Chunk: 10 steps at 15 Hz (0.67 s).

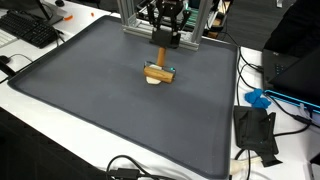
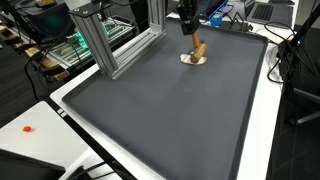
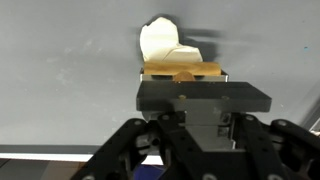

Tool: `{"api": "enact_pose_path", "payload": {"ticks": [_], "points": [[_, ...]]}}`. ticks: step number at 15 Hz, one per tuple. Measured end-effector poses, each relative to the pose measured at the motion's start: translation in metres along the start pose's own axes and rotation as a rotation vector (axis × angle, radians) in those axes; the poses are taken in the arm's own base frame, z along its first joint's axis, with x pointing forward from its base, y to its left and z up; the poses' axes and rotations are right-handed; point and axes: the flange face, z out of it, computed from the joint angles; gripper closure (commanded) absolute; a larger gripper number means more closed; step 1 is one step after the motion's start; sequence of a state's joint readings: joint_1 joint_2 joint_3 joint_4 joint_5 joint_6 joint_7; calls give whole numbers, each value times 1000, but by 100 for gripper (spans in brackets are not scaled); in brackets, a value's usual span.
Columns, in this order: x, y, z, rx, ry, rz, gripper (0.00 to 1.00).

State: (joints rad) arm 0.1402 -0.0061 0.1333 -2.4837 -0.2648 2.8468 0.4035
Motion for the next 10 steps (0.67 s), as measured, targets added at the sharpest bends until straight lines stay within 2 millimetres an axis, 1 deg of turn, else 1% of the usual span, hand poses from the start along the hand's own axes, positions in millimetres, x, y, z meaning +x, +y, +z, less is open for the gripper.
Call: {"api": "enact_pose_path", "payload": {"ticks": [5,10], "points": [[2,-12,5,-45,34,98,78],[8,-16,12,-69,61,173,78]]}}
